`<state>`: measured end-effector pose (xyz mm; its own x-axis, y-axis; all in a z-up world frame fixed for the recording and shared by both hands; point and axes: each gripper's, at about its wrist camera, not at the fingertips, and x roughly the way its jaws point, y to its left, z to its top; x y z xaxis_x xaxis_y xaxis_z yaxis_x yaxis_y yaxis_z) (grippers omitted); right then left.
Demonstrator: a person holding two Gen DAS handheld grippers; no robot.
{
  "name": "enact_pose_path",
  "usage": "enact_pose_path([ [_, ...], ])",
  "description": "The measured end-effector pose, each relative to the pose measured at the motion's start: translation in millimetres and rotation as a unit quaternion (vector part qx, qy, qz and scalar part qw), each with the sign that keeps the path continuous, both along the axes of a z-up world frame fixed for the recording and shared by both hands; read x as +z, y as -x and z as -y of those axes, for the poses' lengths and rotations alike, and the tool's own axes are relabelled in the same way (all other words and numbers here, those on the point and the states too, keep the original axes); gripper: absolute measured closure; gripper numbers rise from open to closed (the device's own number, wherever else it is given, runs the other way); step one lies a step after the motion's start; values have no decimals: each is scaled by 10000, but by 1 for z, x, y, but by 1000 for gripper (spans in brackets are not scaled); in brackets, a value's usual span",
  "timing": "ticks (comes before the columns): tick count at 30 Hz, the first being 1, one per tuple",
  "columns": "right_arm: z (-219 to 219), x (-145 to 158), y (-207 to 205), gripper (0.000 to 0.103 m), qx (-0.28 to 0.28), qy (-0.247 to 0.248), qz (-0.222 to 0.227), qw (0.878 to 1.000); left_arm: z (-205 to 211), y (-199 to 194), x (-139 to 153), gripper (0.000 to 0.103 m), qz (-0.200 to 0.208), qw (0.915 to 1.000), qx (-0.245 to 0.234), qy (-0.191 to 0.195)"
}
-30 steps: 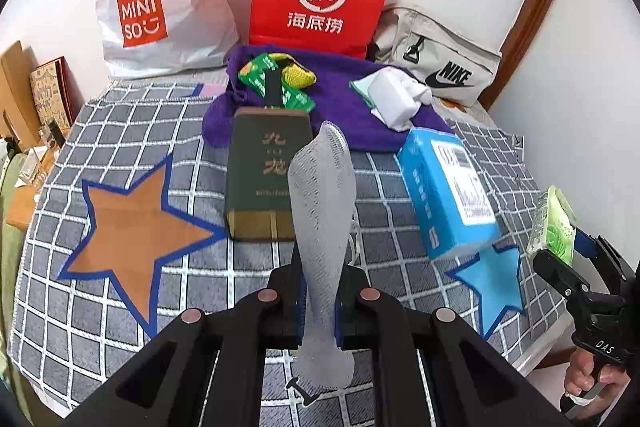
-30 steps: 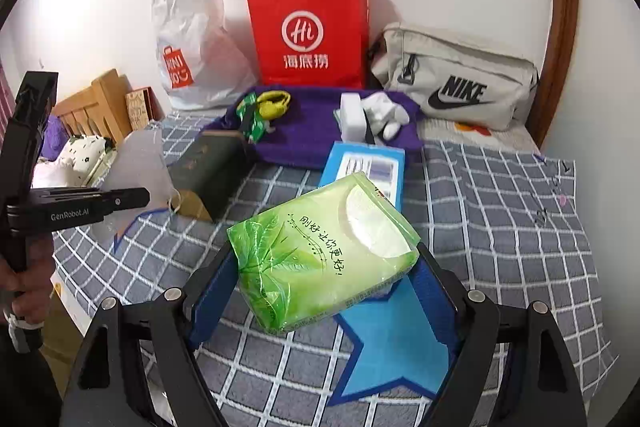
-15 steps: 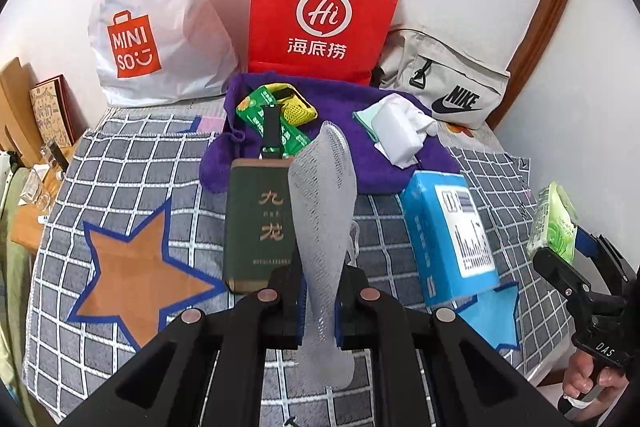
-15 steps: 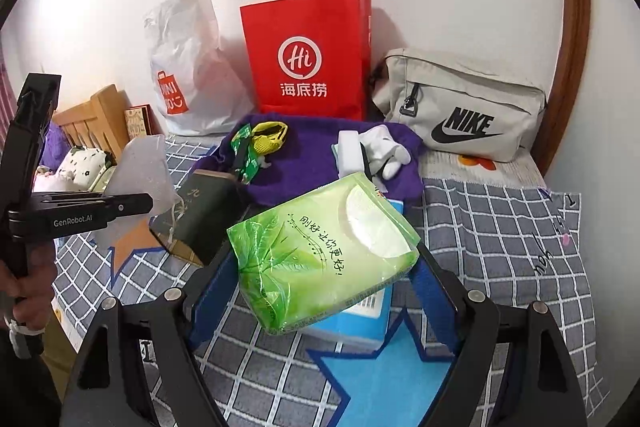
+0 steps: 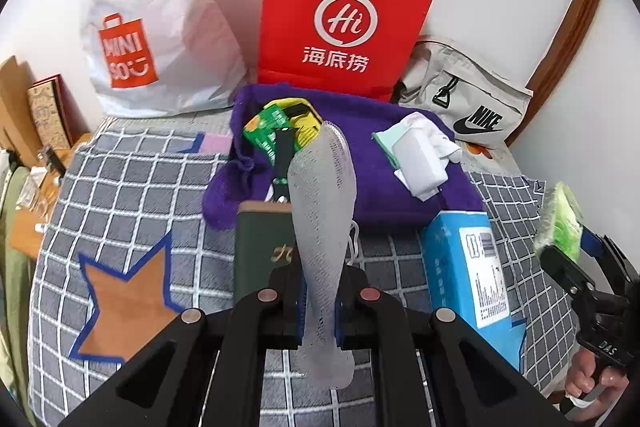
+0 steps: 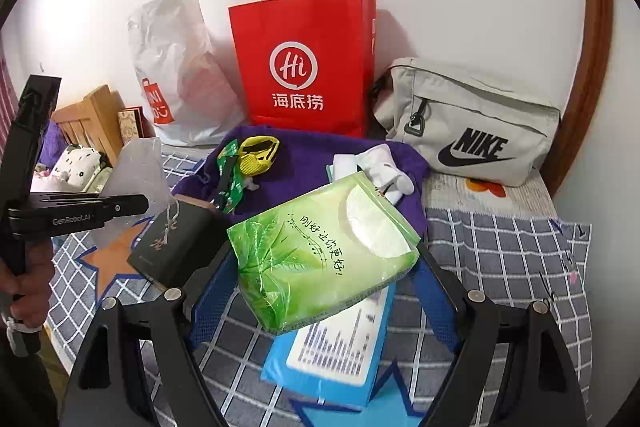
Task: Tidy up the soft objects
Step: 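Carry the mesh bag with the left gripper while the right carries the wipes pack to the towel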
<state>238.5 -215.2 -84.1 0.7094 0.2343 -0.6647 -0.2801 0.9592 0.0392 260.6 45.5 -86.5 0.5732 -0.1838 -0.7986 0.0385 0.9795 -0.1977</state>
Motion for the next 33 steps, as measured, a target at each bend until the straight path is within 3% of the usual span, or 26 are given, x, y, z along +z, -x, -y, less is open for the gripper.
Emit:
enact_pose_path([
  [10,-5,-1,-46,20,72,120,13,9999,1,-40,-2,93,-23,10000,-64,9],
  [18,3,-4,-98,20,214,-144,-272,9993,3,-73,-7,93,-130,9998,-151,70],
  [27,8,-24,-152,20,243,73,-468,9986,7,-107,-22,93,-307,9990,-246,187],
  [33,16,-41,-181,20,253,-45,-710,9971,15,-128,-31,93,-373,9985,-311,268],
])
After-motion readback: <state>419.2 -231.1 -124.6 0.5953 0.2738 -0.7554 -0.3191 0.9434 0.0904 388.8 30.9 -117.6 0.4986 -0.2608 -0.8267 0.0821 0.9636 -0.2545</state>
